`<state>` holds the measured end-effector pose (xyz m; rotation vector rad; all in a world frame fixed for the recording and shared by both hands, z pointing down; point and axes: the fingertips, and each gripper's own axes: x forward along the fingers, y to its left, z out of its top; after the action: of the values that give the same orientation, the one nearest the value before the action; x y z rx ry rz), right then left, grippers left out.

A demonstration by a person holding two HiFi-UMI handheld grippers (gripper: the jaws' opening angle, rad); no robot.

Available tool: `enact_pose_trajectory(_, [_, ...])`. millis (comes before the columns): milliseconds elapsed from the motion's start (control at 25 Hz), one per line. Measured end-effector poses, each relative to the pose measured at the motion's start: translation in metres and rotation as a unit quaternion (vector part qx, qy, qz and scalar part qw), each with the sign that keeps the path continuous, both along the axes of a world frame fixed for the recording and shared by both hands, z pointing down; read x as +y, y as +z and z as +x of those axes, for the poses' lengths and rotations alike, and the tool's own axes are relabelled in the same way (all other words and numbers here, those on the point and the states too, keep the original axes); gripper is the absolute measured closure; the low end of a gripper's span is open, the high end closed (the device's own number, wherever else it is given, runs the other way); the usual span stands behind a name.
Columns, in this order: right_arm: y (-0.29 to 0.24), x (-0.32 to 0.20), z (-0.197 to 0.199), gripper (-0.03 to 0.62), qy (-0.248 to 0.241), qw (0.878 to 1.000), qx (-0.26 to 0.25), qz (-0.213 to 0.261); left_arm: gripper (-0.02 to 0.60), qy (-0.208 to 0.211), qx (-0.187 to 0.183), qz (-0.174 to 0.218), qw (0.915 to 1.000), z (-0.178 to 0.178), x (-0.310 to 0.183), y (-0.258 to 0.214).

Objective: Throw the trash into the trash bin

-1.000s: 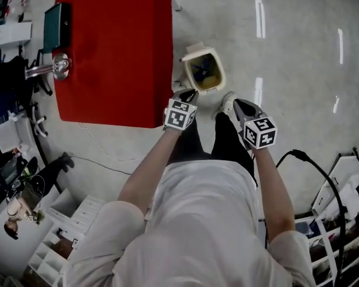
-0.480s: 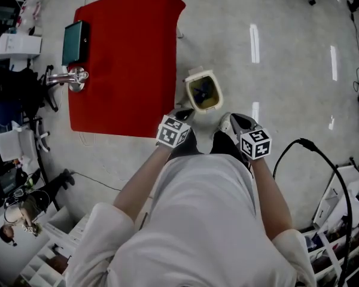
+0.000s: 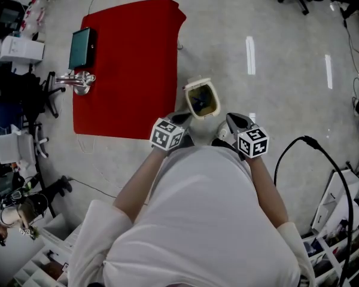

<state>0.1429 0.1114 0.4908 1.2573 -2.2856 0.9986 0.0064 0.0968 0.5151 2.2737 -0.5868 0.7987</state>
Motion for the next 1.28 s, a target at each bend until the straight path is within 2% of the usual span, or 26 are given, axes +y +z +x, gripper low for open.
enact_pose_trajectory(320, [-0.007, -0.004, 0.001, 0.592, -0.017, 1.0, 0.014, 0.013, 0.577, -0.01, 0.001, 0.017, 0.9998, -0.005, -0.008, -0.011])
enact_pose_trajectory(1280, [-0.006, -0.004, -0.012, 0.592, -0.038, 0.999, 0.018, 0.025, 0.577, -0.023, 0.009, 0.02, 0.9995, -0.007, -0.005, -0.015])
